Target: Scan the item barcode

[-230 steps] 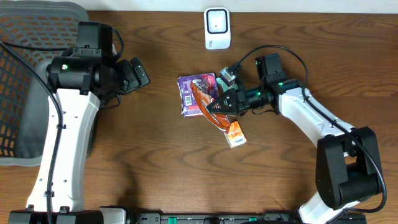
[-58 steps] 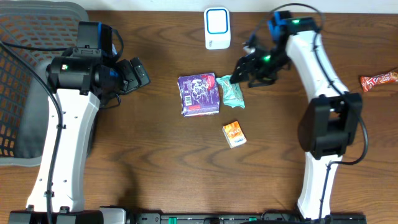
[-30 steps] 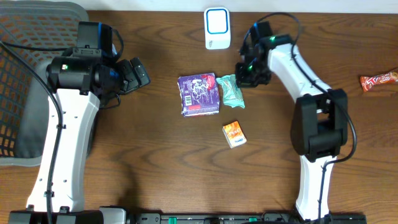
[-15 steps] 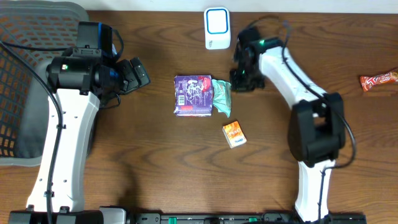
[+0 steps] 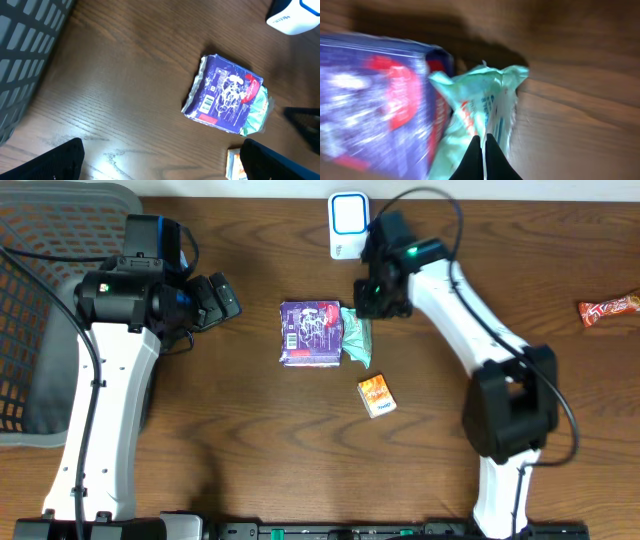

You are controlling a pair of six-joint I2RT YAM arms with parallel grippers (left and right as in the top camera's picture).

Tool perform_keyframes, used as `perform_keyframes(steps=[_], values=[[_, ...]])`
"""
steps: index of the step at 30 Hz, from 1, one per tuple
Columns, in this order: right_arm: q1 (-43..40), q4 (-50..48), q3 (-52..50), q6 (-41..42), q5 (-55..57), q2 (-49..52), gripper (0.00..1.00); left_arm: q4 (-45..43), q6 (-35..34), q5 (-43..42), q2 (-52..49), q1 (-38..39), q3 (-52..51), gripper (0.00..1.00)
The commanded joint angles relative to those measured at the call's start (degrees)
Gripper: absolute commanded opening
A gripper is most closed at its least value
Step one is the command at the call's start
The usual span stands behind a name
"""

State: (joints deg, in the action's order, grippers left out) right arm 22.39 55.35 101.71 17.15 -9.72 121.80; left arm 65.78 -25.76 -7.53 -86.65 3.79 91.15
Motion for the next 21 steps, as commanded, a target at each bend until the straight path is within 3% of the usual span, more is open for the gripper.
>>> perform_keyframes(steps=[1,8,15,21], values=[[1.97,-2.43,-2.58,0.81,-1.51,3.85,0.01,0.17,-0.48,0.33,-0.17,-0.20,0.04,0.99],[2.97,-0.98,-2.14,0.02,3.54,5.03,0.01,0.15,-0.48,0.33,-0.17,-0.20,0.04,0.99],[1.64,11.85,6.03,1.70,20.13,0.35,0.01,0.17,-0.48,0.33,-0.17,-0.20,0.04,0.99],[2.93,16.35,7.54,1.68,17.73,-2.54,0.01,0.17,-0.48,0.33,-0.17,-0.20,0.04,0.99]])
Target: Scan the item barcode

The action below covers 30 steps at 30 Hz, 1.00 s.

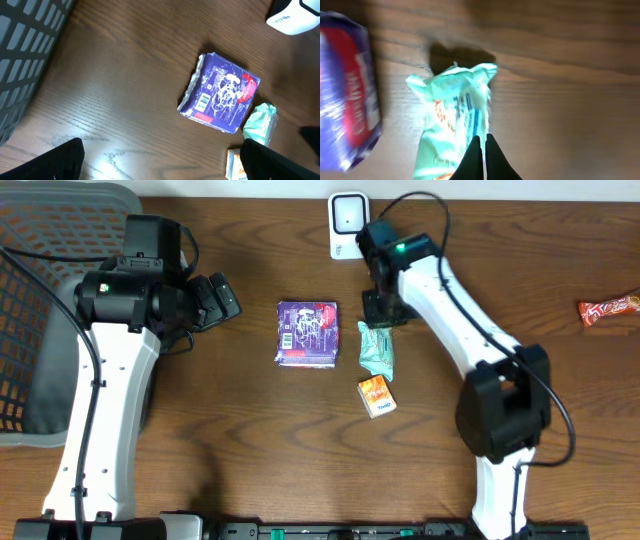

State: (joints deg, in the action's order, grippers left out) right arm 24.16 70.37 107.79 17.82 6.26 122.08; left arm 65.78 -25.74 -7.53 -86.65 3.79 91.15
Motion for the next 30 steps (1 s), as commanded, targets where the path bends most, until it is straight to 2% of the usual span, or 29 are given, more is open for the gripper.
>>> perform_keyframes(steps=[1,7,11,16,21,27,30], values=[[1.44,1.46,0.94,1.01,1.75,-2.67,0.01,0.17,-0.50,0.33,-0.17,-0.20,0.04,0.99],[2.10,-1.01,-5.66,1.88,-0.09,-1.95,0.01,0.15,-0.50,0.33,-0.17,-0.20,0.04,0.99],[2.64,-6.84,-12.24,1.86,-7.87,-1.75,0.01,0.17,-0.50,0.33,-0.17,-0.20,0.04,0.99],[2.99,-14.99,-19.91,1.86,-10.45,-1.75,0.01,0.17,-0.50,0.33,-0.17,-0.20,0.04,0.99],[2.19,-12.66,-16.41,1.86,-7.19,-2.32,0.01,0.17,-0.50,0.33,-0.17,-0.20,0.04,0.99],[-0.79,2.38,-1.57,0.31,-3.30,-4.09,0.01,0.17,-0.50,0.33,-0.17,-0.20,0.04,0.99],[-1.36,5.97,1.95,-1.40,-3.34,-4.46,0.01,0.17,-0.50,0.33,-0.17,-0.20,0.04,0.99]])
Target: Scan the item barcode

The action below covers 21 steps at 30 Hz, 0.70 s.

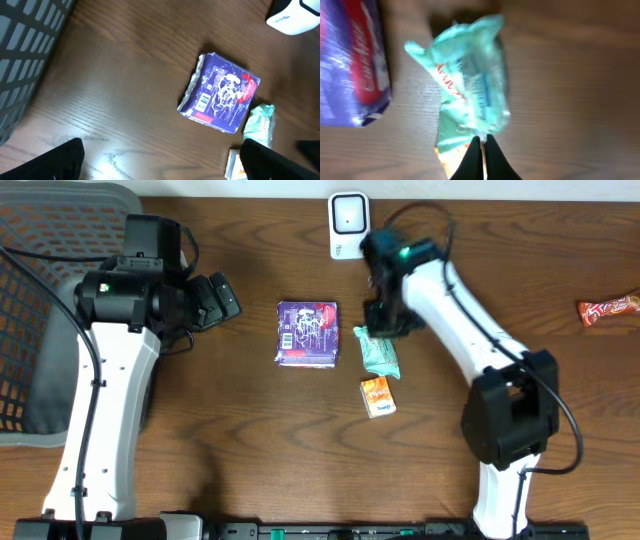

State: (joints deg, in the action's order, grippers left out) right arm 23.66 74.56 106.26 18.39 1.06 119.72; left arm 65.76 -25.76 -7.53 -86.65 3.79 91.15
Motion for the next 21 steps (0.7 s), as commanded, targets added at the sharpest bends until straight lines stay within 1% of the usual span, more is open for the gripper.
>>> perform_keyframes(steps=[1,5,10,13,15,18,21], values=[[-0.85,1.97,3.48,-2.67,1.88,-2.10,0.01,0.20,-0.48,0.33,-0.17,-0.20,0.04,0.99],[-0.72,-2.29,-2.27,-2.51,0.83,-1.73,0.01,0.20,-0.48,0.33,-0.17,-0.20,0.04,0.99],[-0.07,-14.05,-13.70,-2.47,-7.69,-1.70,0.01,0.20,-0.48,0.33,-0.17,-0.20,0.04,0.99],[0.70,-20.33,-20.46,0.74,-7.43,-1.70,0.01,0.20,-0.48,0.33,-0.17,-0.20,0.04,0.99],[1.03,-25.00,-24.52,0.87,-7.91,-1.70,0.01,0.17,-0.48,0.33,-0.17,-0.20,0.04,0.99],[1.14,-26.40,-26.10,0.85,-7.39,-1.70,0.01,0.20,-0.48,0.33,-0.17,-0.20,0.04,0.99],[0.92,-24.30,-23.12,0.61,-6.38,-2.45,0.01,0.20,-0.48,0.33,-0.17,-0.20,0.04,0.99]])
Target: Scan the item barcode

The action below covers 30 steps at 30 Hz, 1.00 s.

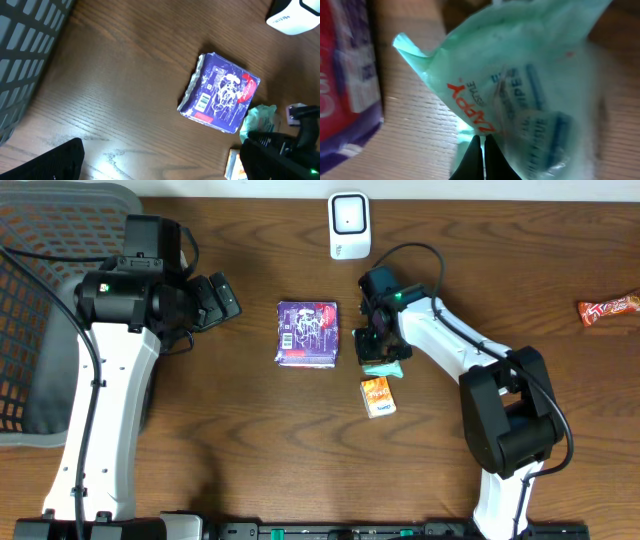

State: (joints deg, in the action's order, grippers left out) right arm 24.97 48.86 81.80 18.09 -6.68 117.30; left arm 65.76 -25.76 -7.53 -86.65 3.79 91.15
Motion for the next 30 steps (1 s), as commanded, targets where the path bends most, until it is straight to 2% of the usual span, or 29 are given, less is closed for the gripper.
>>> perform_keyframes(steps=[1,5,7,12,16,21,30], values=[[-0.59,2.58,2.99,0.92,1.99,-0.37,0.01,0.20,-0.48,0.33,-0.17,-0.20,0.04,0.99],[-2.16,10.01,12.55,-0.90,4.52,-2.08,0.04,0.20,-0.48,0.33,-0.17,-0.20,0.04,0.99],[-3.28,13.77,17.03,-2.95,5.11,-2.73,0.10,0.20,-0.48,0.33,-0.17,-0.20,0.04,0.99],[-7.34,18.18,21.84,-6.60,5.27,-3.02,0.39,0.20,-0.48,0.33,-0.17,-0.20,0.04,0.99],[-12.02,17.07,18.88,-8.17,1.07,-2.14,0.47,0.20,-0.48,0.33,-0.17,-0.20,0.04,0.99],[-16.85,10.34,10.40,-18.84,-16.20,-1.18,0.53,0.20,-0.48,0.33,-0.17,-0.20,0.04,0.99],[-18.80,-6.25,-4.17,-20.52,-32.11,1.07,0.52,0.17,-0.48,0.33,-0.17,-0.20,0.04,0.99]])
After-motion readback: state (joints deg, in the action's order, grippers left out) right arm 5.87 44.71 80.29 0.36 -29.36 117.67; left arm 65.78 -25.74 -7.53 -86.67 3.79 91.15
